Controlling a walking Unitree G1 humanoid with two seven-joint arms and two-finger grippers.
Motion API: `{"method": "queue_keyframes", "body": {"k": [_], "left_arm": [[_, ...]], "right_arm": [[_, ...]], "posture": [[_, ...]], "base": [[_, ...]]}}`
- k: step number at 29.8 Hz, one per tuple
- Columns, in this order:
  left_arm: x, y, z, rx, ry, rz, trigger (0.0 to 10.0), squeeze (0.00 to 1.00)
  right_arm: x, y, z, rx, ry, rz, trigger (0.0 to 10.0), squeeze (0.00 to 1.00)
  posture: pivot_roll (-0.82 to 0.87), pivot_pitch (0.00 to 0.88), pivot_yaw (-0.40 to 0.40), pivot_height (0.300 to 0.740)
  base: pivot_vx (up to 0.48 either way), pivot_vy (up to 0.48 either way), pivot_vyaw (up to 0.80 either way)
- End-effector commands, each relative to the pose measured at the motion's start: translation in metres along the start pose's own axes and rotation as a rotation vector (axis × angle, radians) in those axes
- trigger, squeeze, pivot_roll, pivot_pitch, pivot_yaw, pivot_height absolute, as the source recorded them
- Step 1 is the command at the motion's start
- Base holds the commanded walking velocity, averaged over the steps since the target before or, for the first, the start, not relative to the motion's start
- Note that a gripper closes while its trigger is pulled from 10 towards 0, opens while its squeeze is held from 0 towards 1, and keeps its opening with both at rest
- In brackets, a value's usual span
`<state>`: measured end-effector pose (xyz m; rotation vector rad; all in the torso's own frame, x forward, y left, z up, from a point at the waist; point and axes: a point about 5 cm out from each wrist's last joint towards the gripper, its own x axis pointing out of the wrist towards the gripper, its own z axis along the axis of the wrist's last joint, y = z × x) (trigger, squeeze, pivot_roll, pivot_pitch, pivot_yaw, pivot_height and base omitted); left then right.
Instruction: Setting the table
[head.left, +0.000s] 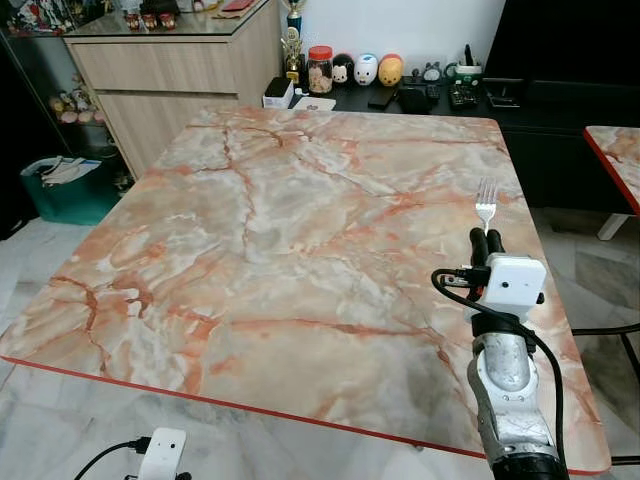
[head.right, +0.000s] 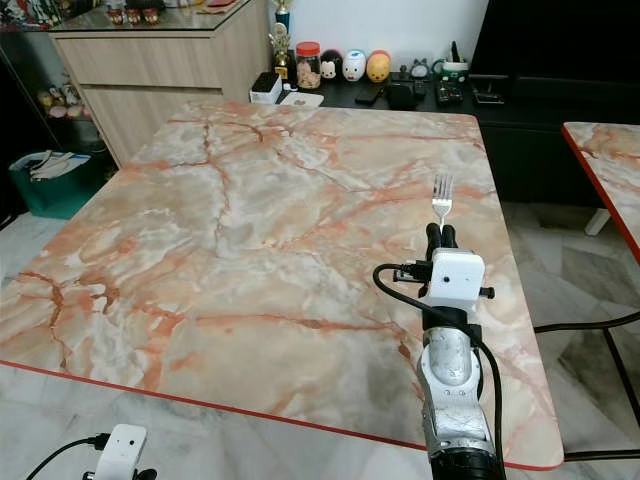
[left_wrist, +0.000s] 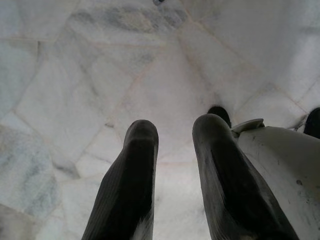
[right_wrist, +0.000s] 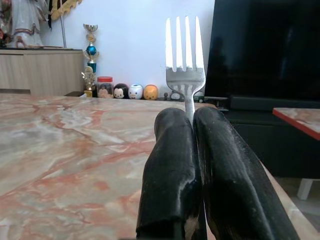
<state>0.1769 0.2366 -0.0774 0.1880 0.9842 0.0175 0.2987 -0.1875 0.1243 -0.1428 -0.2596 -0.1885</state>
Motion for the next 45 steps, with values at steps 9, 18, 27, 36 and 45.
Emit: {"method": "queue_keyframes", "body": {"k": [9, 18, 27, 36, 45], "left_arm": [[-0.001, -0.003, -0.007, 0.038, 0.029, -0.016, 10.0, 0.00], [-0.001, -0.003, -0.006, 0.038, 0.025, -0.019, 10.0, 0.00], [0.000, -0.004, -0.006, 0.028, 0.023, -0.018, 10.0, 0.00], [0.000, -0.004, -0.005, 0.025, 0.025, -0.013, 10.0, 0.00], [0.000, -0.004, -0.004, 0.016, 0.020, -0.011, 10.0, 0.00]], "right_arm": [[0.009, -0.011, 0.017, 0.014, -0.057, -0.069, 10.0, 0.00], [0.016, 0.000, 0.027, 0.022, -0.097, -0.039, 10.0, 0.00], [0.022, -0.002, 0.032, 0.042, -0.099, -0.038, 10.0, 0.00], [0.026, -0.002, 0.039, 0.056, -0.127, -0.038, 10.0, 0.00], [0.029, 0.003, 0.042, 0.057, -0.132, -0.020, 10.0, 0.00]], "posture": [[0.01, 0.000, -0.009, 0.731], [0.01, 0.000, -0.007, 0.731], [0.01, 0.000, -0.010, 0.731], [0.01, 0.000, -0.011, 0.731], [0.01, 0.000, -0.009, 0.731]], "base": [[0.000, 0.000, -0.44], [0.000, 0.000, -0.19], [0.000, -0.142, 0.00], [0.000, -0.266, -0.34], [0.000, -0.267, 0.00]]}}
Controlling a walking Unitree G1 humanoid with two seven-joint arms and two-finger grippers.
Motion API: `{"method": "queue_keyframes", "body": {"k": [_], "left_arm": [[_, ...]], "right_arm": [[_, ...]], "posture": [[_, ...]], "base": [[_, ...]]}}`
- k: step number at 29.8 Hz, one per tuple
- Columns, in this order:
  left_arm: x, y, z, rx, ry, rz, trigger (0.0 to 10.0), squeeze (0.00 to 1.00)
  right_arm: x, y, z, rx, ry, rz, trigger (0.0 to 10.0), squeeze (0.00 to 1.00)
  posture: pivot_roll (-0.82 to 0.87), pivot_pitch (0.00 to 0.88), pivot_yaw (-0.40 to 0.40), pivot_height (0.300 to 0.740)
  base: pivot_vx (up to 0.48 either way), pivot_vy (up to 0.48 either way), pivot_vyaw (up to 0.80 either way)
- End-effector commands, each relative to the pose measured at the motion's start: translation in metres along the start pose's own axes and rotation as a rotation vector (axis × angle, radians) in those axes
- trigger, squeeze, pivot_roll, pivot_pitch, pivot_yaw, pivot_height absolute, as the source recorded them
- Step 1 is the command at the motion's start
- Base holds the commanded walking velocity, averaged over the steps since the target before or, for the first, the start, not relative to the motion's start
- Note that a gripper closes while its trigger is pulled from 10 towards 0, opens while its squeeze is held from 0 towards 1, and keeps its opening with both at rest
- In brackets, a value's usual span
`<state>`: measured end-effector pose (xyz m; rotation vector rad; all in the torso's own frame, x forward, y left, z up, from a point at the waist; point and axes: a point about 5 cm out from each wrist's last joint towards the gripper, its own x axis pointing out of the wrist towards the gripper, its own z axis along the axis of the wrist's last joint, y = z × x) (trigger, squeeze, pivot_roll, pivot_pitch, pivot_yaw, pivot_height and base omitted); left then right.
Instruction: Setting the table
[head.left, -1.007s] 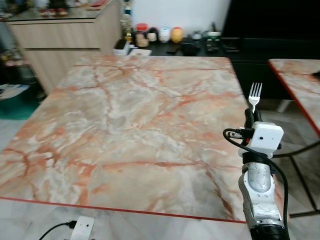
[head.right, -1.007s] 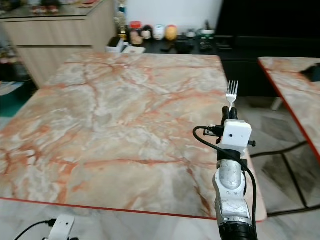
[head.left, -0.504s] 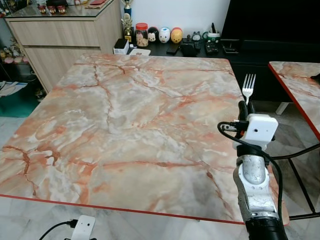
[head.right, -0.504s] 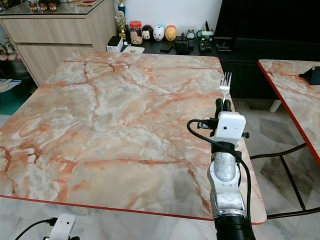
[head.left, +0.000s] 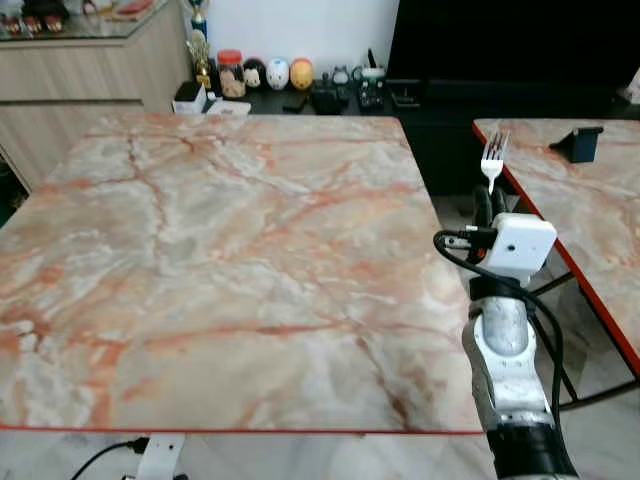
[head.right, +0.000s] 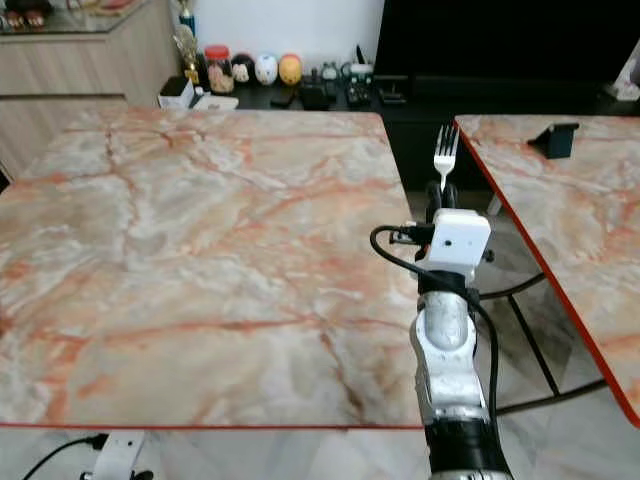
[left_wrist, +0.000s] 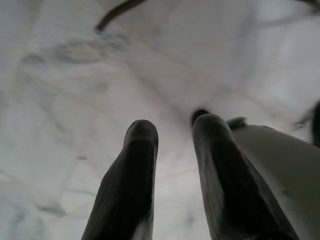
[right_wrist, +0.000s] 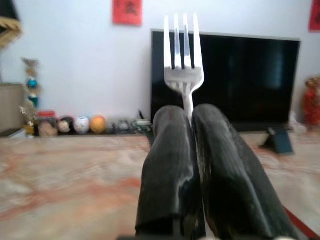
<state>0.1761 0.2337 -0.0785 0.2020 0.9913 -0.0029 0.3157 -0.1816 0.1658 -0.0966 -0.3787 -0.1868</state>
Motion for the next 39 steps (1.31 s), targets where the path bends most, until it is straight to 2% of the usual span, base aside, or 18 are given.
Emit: {"method": "queue_keyframes", "body": {"k": [1, 39], "left_arm": [[-0.0002, -0.0004, -0.0027, -0.005, 0.014, 0.001, 10.0, 0.00], [-0.0001, 0.0010, -0.0021, 0.025, 0.027, -0.001, 10.0, 0.00]], "right_arm": [[0.0032, -0.0010, 0.0050, 0.001, -0.018, -0.003, 10.0, 0.00], [0.0019, 0.0078, 0.0063, -0.003, -0.025, 0.039, 10.0, 0.00]], "posture": [[0.01, 0.000, -0.008, 0.731], [0.00, 0.000, -0.007, 0.731]], "base": [[0.000, -0.274, 0.00], [0.000, -0.257, 0.00]]}}
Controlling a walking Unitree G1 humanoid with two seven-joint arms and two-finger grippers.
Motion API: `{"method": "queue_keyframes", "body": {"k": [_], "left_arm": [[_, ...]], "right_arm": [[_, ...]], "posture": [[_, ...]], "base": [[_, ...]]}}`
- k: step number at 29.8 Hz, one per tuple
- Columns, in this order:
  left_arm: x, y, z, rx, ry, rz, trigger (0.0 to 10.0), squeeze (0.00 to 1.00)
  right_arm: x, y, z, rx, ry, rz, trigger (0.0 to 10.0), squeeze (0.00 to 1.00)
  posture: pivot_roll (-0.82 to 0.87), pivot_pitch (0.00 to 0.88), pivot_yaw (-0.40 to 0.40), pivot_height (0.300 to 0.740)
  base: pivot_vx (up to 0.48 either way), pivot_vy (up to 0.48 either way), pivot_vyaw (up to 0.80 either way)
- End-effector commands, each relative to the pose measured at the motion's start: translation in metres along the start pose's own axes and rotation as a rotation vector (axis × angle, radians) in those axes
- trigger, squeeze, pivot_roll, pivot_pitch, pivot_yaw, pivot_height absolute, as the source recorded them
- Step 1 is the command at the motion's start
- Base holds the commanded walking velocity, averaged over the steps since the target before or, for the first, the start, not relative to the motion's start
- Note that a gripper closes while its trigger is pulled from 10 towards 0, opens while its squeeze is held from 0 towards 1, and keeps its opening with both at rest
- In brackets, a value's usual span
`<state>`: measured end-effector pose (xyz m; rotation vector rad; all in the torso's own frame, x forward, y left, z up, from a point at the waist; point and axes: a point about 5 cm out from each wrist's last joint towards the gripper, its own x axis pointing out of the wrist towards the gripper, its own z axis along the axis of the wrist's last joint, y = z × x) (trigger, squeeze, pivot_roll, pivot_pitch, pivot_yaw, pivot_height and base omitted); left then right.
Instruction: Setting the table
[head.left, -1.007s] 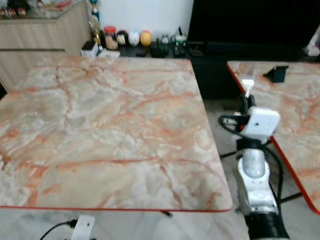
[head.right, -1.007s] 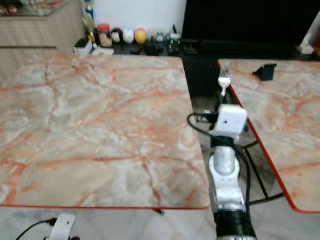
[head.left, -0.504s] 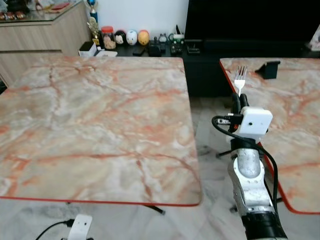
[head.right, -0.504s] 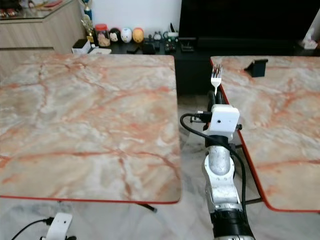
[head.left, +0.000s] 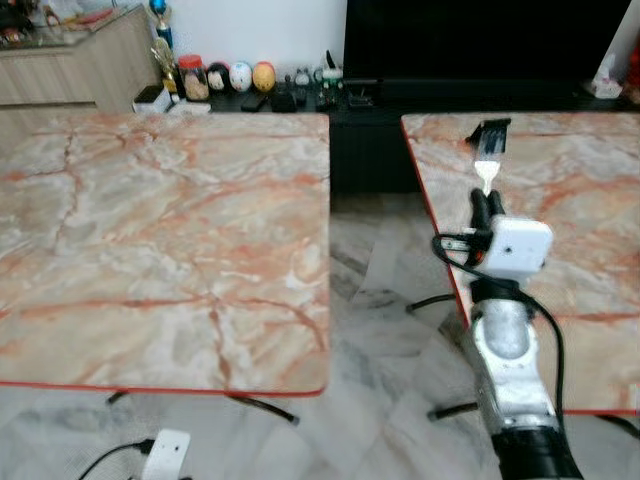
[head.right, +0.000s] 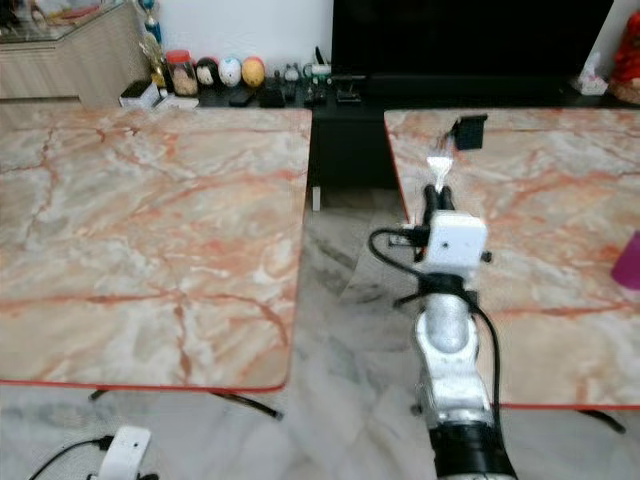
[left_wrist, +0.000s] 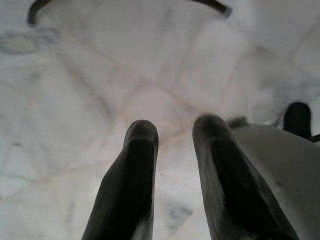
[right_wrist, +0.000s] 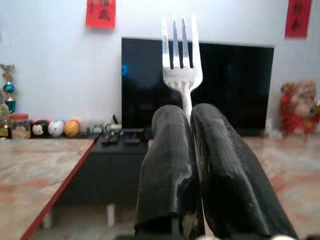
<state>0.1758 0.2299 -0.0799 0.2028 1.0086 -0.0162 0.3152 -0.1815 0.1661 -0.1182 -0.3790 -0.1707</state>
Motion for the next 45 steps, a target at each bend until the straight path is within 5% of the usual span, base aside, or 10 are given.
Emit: {"method": "queue_keyframes", "body": {"k": [1, 22, 45], "left_arm": [[-0.0008, 0.0049, -0.0020, 0.018, 0.011, 0.012, 10.0, 0.00], [-0.0010, 0.0048, -0.0033, 0.047, 0.021, 0.004, 10.0, 0.00], [-0.0009, 0.0042, -0.0033, 0.046, 0.022, 0.005, 10.0, 0.00]], "right_arm": [[0.0028, 0.0083, 0.0061, 0.015, -0.022, 0.021, 10.0, 0.00], [0.0042, 0.0096, 0.0079, -0.049, -0.034, 0.052, 10.0, 0.00], [0.0048, 0.0099, 0.0073, -0.059, -0.025, 0.060, 10.0, 0.00]], "posture": [[0.00, 0.000, -0.007, 0.731], [-0.01, 0.000, -0.007, 0.731], [0.00, 0.000, -0.011, 0.731]], "base": [[0.000, -0.240, 0.00], [0.000, 0.000, 0.00], [0.000, -0.289, 0.00]]}}
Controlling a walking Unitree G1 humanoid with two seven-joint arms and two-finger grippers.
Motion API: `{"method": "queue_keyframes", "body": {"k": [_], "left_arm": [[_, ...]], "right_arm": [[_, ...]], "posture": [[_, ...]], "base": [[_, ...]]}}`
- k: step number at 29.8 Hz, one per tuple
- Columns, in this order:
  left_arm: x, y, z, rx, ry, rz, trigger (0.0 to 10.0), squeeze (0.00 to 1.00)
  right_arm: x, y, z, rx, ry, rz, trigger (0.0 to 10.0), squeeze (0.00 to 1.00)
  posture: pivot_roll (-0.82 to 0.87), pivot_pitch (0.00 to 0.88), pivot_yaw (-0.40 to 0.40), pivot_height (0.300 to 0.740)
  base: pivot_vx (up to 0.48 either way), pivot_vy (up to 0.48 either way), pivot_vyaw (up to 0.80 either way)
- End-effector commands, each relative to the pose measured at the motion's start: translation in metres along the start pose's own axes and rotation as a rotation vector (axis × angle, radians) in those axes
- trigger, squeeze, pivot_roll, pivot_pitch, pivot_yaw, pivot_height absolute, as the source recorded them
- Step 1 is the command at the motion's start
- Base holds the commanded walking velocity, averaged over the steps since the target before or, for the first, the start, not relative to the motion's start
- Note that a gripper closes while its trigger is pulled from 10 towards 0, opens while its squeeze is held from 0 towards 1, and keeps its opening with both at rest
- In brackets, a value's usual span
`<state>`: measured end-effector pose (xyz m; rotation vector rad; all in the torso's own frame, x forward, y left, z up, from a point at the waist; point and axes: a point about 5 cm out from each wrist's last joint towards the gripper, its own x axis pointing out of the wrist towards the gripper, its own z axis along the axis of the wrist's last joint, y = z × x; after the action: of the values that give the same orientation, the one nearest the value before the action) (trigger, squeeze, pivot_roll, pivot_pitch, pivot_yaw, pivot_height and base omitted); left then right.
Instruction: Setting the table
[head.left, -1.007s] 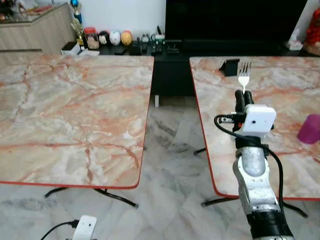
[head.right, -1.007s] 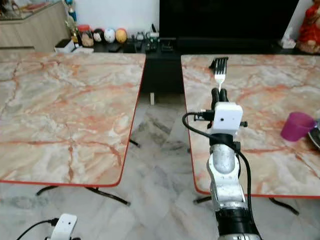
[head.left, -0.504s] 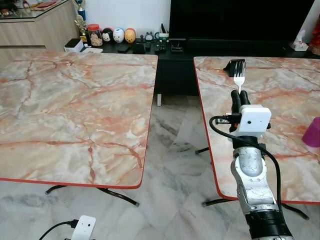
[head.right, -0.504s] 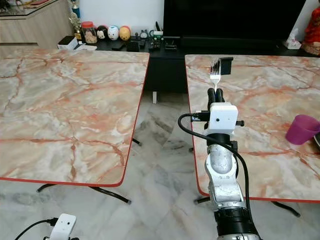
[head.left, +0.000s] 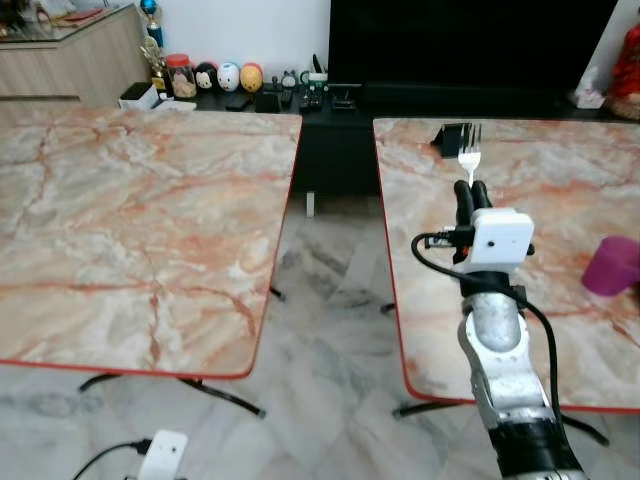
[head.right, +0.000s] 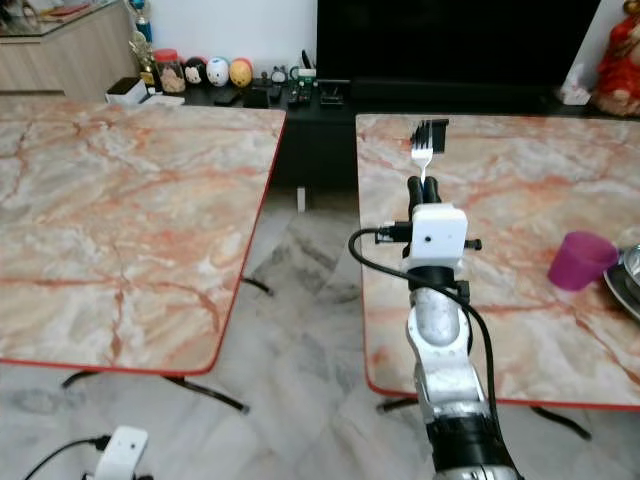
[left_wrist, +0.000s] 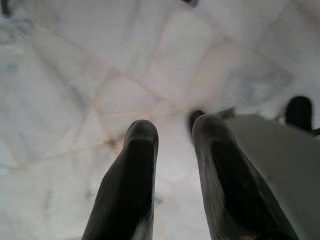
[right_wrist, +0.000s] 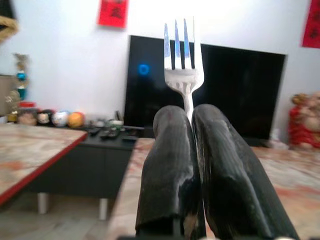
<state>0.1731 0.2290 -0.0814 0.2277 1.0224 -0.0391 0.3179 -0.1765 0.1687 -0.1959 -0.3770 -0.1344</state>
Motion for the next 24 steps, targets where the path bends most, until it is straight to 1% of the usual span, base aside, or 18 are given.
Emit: {"method": "queue_keyframes", "body": {"k": [1, 24], "left_arm": [[-0.0006, 0.0057, -0.0005, 0.015, 0.009, 0.014, 10.0, 0.00], [-0.0005, 0.0074, 0.0014, 0.004, 0.005, 0.019, 10.0, 0.00]], "right_arm": [[0.0023, 0.0044, 0.0054, 0.009, -0.018, 0.010, 10.0, 0.00], [0.0024, 0.0043, 0.0057, 0.014, -0.013, -0.004, 10.0, 0.00]], "posture": [[0.00, 0.000, -0.011, 0.731], [0.00, 0.000, 0.000, 0.731]], "base": [[0.000, -0.289, 0.00], [0.000, -0.290, 0.00]]}}
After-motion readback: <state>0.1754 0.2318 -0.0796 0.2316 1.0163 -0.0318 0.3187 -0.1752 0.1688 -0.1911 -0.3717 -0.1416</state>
